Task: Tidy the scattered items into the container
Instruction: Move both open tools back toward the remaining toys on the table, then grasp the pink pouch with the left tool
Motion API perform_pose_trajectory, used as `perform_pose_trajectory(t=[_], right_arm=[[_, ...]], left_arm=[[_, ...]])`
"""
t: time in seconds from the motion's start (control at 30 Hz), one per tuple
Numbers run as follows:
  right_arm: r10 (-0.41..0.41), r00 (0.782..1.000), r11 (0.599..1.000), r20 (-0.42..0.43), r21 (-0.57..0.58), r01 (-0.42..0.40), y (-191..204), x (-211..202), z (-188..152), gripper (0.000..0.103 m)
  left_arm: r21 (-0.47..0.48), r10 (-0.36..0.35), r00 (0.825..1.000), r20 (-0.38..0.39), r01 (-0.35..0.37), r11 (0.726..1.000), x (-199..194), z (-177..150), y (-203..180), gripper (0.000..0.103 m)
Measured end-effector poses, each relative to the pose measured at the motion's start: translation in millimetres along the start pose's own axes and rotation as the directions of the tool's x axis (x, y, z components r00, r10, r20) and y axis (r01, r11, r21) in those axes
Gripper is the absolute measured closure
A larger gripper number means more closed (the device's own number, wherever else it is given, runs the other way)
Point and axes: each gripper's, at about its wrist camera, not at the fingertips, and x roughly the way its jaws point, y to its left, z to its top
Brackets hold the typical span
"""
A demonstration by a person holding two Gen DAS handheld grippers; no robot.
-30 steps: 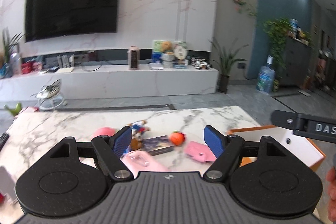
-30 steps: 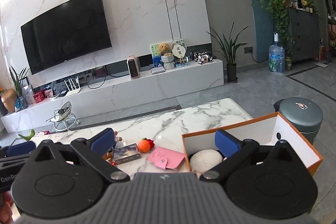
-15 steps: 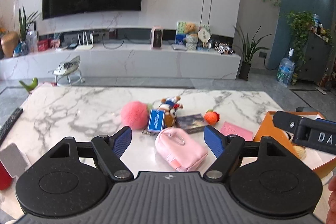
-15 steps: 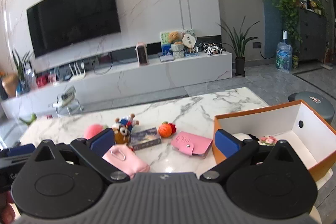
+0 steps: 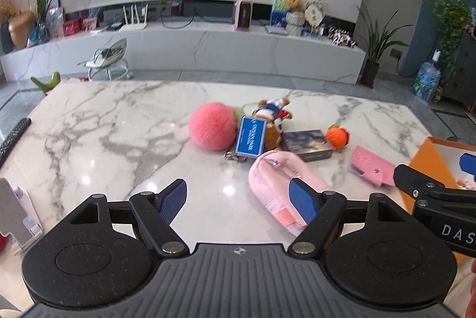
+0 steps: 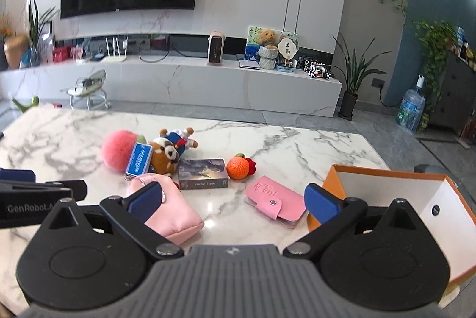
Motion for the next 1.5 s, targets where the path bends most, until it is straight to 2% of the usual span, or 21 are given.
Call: perform_pose_trajectory(t=[0.53, 0.67, 0.87, 1.0, 1.1, 1.17, 1.27, 1.3, 1.33, 1.43, 1.5], right_arm=[[-0.008, 0.996, 1.000, -0.090, -0.014, 0.007, 4.4, 95.9, -3.0, 0.001], [0.015, 0.993, 1.000, -0.121, -0.011, -0.017, 6.7, 115.2, -5.4, 0.001], [-0.035, 0.990, 0.999, -0.135, -0.018, 0.032, -1.3, 137.6, -13.1, 0.001], [-0.015, 0.984, 1.000, -0.180, 0.018, 0.018, -11.9, 147.2, -19.2, 0.003], [0.013, 0.977, 1.000, -0.214, 0.020, -0.009, -13.4, 151.3, -27.0, 0.018], [0.042, 0.970, 0.999, -0.240, 0.022, -0.038, -13.3, 153.8, -32.5, 0.035], [0.085, 0.960, 0.996, -0.268, 0.043, -0.077, -11.0, 154.8, -38.7, 0.049], [0.106, 0.956, 0.994, -0.274, 0.048, -0.096, -9.1, 154.8, -40.3, 0.051], [0.120, 0.953, 0.993, -0.279, 0.047, -0.111, -6.3, 154.8, -42.3, 0.058], [0.147, 0.946, 0.989, -0.290, 0.035, -0.143, 2.4, 154.4, -45.8, 0.081], [0.149, 0.943, 0.989, -0.297, 0.021, -0.149, 8.2, 153.8, -46.8, 0.087]], left_arm=[[0.010, 0.016, 0.996, -0.091, -0.015, 1.000, 77.6, 7.5, 5.8, 0.014], [0.006, -0.014, 0.993, -0.117, 0.015, 1.000, 91.8, 9.2, 2.7, 0.014], [-0.004, -0.078, 0.987, -0.140, 0.078, 0.997, 105.4, 6.3, -13.7, 0.014], [-0.012, -0.109, 0.978, -0.176, 0.108, 0.994, 115.7, 2.3, -26.5, 0.014], [-0.028, -0.135, 0.971, -0.199, 0.132, 0.991, 119.4, 0.0, -31.3, 0.014], [-0.039, -0.153, 0.966, -0.209, 0.148, 0.988, 120.1, -1.3, -33.1, 0.014], [-0.057, -0.168, 0.961, -0.218, 0.159, 0.986, 121.2, -2.3, -34.1, 0.017], [-0.063, -0.169, 0.961, -0.220, 0.159, 0.985, 121.6, -2.2, -34.5, 0.018], [-0.063, -0.168, 0.961, -0.219, 0.158, 0.985, 121.6, -1.9, -35.0, 0.019], [-0.056, -0.155, 0.966, -0.205, 0.147, 0.988, 119.4, -1.0, -35.0, 0.030], [-0.062, -0.147, 0.970, -0.196, 0.137, 0.989, 117.8, -0.1, -31.6, 0.044]])
